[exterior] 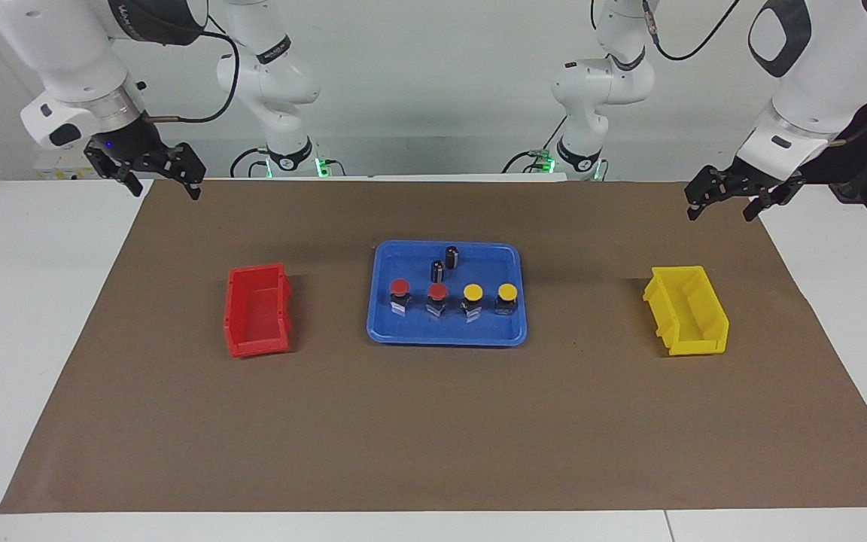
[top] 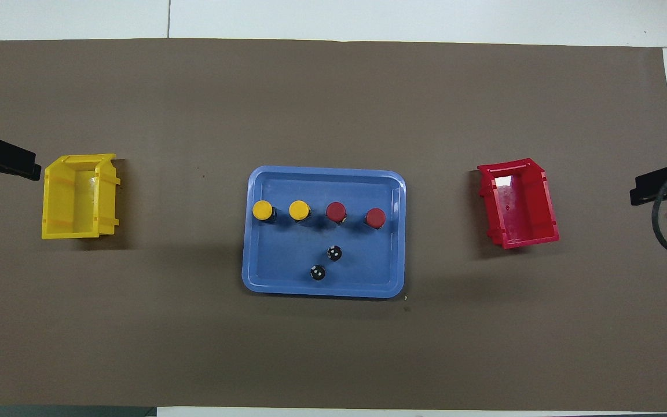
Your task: Sort red and yellow buttons by color
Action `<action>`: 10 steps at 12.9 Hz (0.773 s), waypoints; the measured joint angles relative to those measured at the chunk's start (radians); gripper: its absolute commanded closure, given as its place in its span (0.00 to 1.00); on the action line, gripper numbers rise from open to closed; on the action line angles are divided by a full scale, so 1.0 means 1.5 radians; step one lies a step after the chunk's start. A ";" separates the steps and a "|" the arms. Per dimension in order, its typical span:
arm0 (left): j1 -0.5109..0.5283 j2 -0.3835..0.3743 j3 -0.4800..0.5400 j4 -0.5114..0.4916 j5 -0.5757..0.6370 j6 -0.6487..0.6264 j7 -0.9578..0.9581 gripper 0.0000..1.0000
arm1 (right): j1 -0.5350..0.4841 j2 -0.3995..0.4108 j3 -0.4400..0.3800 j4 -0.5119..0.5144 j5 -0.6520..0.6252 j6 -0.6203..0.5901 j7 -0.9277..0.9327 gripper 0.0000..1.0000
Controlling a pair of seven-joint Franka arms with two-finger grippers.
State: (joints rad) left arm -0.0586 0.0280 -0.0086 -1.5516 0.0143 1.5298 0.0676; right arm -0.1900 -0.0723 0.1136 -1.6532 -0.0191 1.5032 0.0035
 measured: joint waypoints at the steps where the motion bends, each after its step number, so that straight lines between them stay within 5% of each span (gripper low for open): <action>1: 0.000 0.000 0.000 0.000 0.000 0.000 0.000 0.00 | 0.000 0.000 0.000 0.000 0.000 0.000 0.000 0.00; 10: 0.000 -0.004 0.000 -0.012 0.000 -0.003 0.001 0.00 | 0.026 0.000 0.008 -0.001 0.000 0.003 0.000 0.00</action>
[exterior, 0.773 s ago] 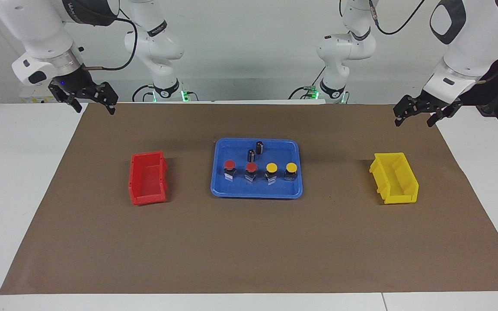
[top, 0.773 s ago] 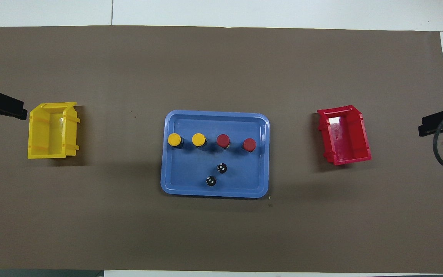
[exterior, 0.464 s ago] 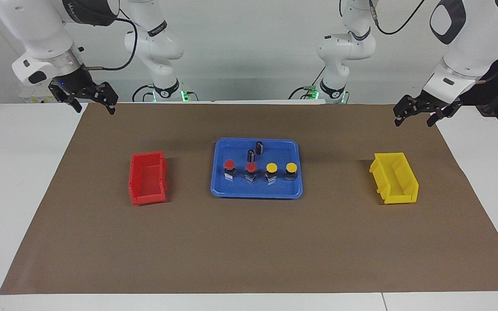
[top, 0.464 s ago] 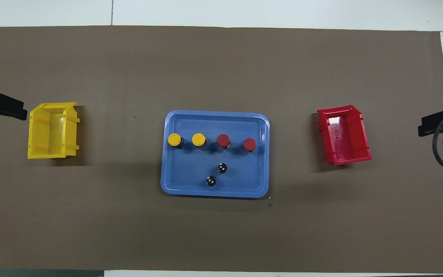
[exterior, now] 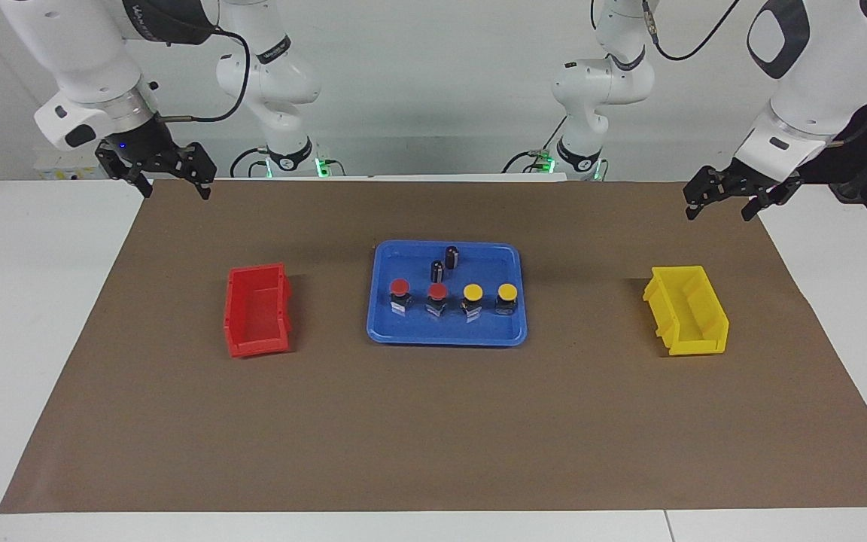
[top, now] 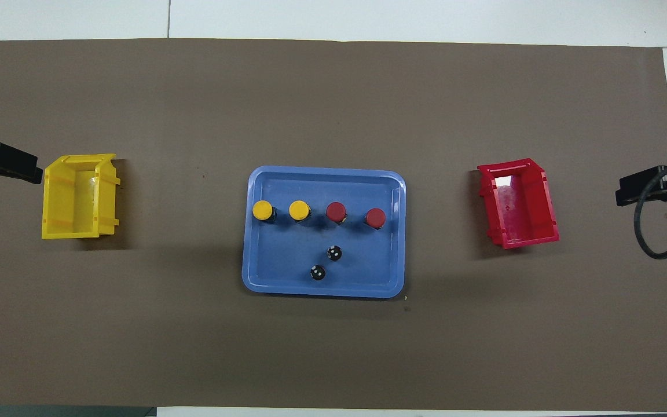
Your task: Sort red and yellow buttons by color
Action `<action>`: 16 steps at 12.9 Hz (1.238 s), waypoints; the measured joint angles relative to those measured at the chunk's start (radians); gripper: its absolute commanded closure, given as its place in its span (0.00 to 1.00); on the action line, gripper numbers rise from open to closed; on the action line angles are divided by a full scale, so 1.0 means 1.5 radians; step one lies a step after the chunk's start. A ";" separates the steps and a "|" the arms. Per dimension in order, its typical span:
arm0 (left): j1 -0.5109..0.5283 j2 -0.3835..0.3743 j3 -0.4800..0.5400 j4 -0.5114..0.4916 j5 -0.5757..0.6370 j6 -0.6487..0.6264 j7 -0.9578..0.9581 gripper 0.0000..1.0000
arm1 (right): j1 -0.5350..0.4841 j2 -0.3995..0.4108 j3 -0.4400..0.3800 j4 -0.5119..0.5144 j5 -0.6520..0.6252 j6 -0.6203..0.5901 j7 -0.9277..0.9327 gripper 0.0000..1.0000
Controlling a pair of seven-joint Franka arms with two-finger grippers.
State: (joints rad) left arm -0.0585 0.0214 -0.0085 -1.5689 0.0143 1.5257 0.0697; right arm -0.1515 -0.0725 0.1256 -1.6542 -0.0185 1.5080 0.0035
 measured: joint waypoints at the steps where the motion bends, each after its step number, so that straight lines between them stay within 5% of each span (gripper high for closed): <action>1: 0.000 -0.002 0.000 -0.004 0.000 0.000 0.000 0.00 | 0.007 0.000 0.000 0.000 0.000 0.005 0.000 0.00; 6: 0.000 -0.016 0.000 -0.029 0.000 0.002 0.001 0.00 | 0.127 0.045 0.001 -0.011 0.004 0.087 0.146 0.00; 12: 0.006 -0.043 0.002 -0.093 0.000 0.053 0.002 0.00 | 0.312 0.215 0.003 -0.020 -0.006 0.320 0.368 0.00; 16: 0.019 -0.063 0.004 -0.142 0.000 0.086 0.003 0.00 | 0.366 0.278 0.002 -0.025 -0.024 0.360 0.420 0.00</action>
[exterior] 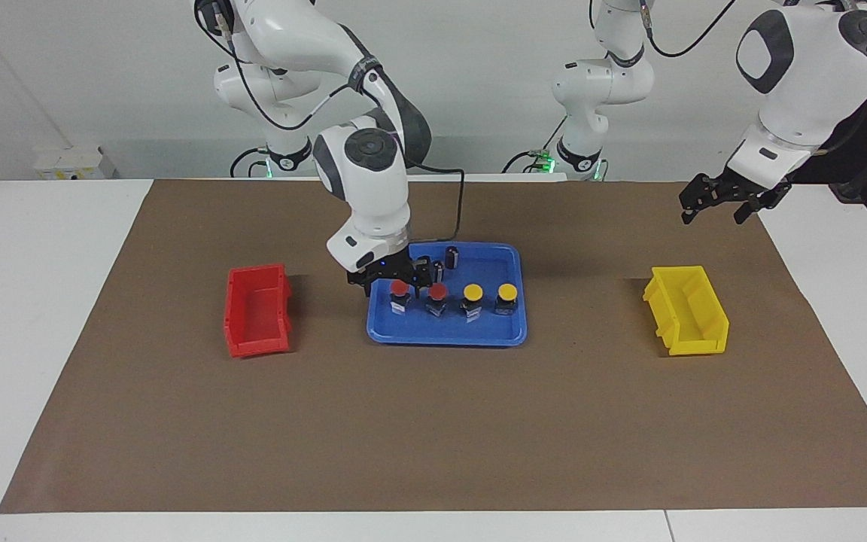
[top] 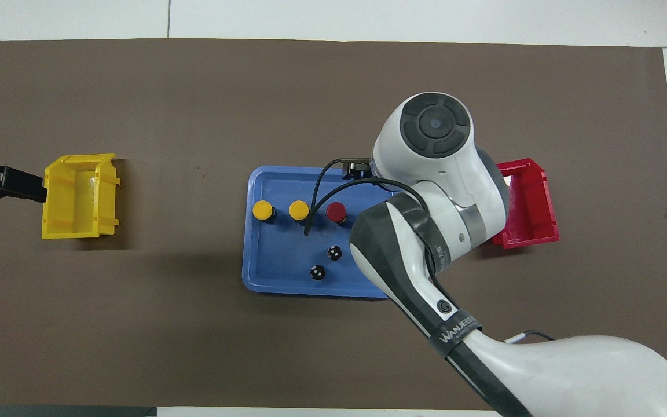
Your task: Sort red and yellow buttons by color
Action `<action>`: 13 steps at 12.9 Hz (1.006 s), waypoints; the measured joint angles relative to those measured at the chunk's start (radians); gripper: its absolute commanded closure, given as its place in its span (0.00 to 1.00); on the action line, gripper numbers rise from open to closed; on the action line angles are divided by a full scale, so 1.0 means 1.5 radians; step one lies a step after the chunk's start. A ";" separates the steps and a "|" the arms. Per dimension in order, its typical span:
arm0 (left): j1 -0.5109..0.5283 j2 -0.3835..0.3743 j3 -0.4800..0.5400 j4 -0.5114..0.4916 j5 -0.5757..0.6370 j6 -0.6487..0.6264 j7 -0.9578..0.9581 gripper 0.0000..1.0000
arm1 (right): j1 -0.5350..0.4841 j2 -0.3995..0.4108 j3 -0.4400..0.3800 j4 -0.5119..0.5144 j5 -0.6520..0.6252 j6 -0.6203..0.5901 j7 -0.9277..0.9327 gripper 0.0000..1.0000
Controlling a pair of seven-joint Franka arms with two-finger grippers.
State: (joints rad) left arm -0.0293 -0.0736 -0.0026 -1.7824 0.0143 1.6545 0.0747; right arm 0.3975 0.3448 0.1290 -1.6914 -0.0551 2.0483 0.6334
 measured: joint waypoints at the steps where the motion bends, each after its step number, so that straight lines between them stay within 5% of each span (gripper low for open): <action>1: 0.000 -0.003 0.000 -0.005 0.000 0.001 0.000 0.00 | 0.008 0.002 0.000 -0.012 -0.004 0.005 0.005 0.00; 3: 0.000 -0.005 0.000 -0.007 0.000 0.002 0.000 0.00 | 0.011 -0.001 0.000 -0.039 -0.004 0.024 0.005 0.00; 9: 0.000 -0.021 0.000 -0.038 0.000 0.026 0.000 0.00 | 0.011 -0.026 -0.002 -0.113 -0.005 0.070 0.005 0.23; 13: 0.000 -0.023 -0.001 -0.039 0.000 0.031 0.000 0.00 | 0.013 -0.035 -0.001 -0.136 -0.005 0.077 0.005 0.45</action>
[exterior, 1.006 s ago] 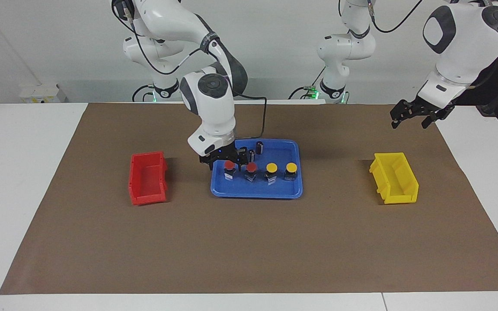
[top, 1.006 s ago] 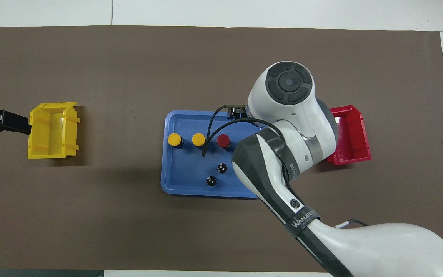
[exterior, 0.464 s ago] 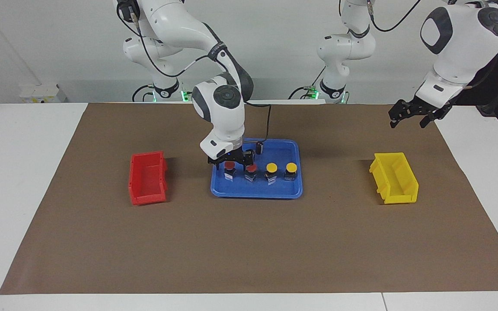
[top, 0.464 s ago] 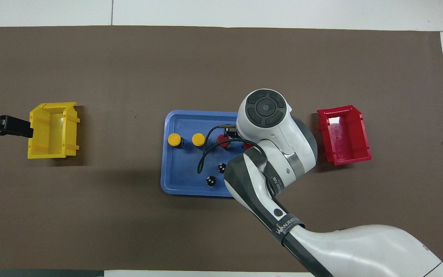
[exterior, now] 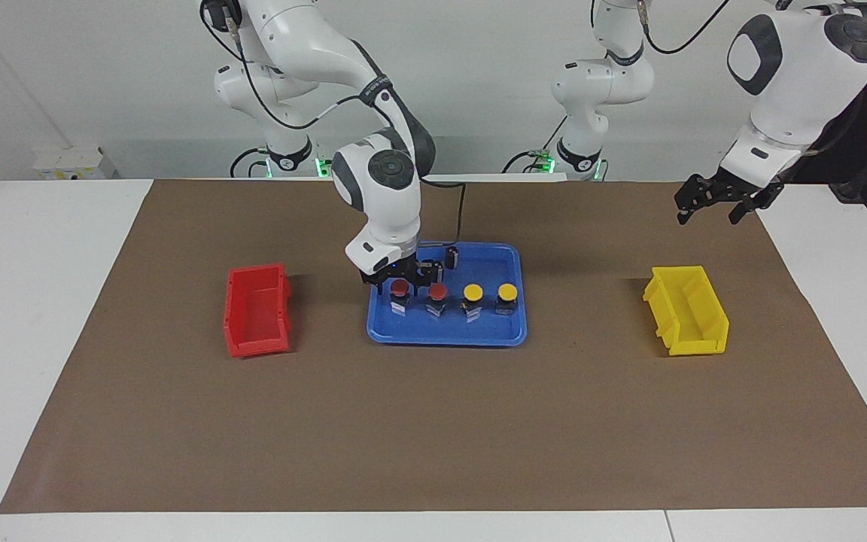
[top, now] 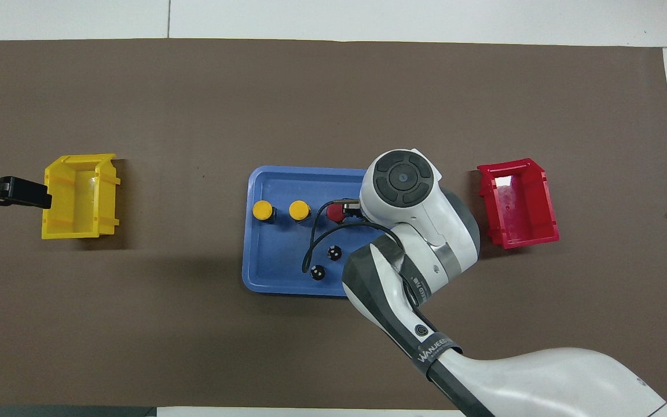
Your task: Sort red and yellow buttons by color
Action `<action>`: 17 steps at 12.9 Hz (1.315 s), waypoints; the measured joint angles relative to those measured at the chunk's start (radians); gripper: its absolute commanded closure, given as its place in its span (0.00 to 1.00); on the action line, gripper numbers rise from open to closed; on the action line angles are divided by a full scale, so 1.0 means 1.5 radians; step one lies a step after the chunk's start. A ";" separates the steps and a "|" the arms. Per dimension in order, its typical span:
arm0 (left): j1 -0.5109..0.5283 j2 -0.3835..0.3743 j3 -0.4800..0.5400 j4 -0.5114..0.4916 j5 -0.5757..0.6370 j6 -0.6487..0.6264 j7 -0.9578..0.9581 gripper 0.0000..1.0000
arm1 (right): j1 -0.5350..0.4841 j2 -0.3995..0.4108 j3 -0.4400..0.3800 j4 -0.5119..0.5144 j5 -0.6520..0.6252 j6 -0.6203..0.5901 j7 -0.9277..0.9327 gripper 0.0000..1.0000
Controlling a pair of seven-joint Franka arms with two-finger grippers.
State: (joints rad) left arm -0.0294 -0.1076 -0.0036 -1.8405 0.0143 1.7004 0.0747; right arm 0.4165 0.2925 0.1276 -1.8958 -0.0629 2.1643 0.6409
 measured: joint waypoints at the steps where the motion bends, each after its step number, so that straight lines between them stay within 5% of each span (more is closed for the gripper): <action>1: 0.000 0.000 0.000 0.000 0.000 0.003 0.000 0.00 | 0.001 -0.001 0.000 -0.002 0.000 0.000 0.000 0.53; 4: 0.000 0.000 0.000 -0.001 0.000 0.009 0.000 0.00 | 0.001 -0.005 0.001 -0.005 0.000 0.000 0.000 0.76; 9: -0.046 0.008 -0.010 -0.030 -0.001 0.089 -0.052 0.00 | -0.024 -0.016 -0.008 0.066 -0.002 -0.091 -0.039 0.76; 14: -0.242 0.090 -0.019 -0.070 -0.001 0.213 -0.301 0.06 | -0.188 -0.138 -0.013 0.099 -0.003 -0.288 -0.277 0.76; 17: -0.310 0.160 -0.020 -0.071 -0.001 0.275 -0.386 0.25 | -0.297 -0.174 -0.015 0.037 0.000 -0.256 -0.426 0.76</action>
State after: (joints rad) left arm -0.4937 0.1318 -0.0329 -1.9466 0.0134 2.1135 -0.5050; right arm -0.0294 0.0317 0.1057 -1.8396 -0.0627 1.7807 0.0012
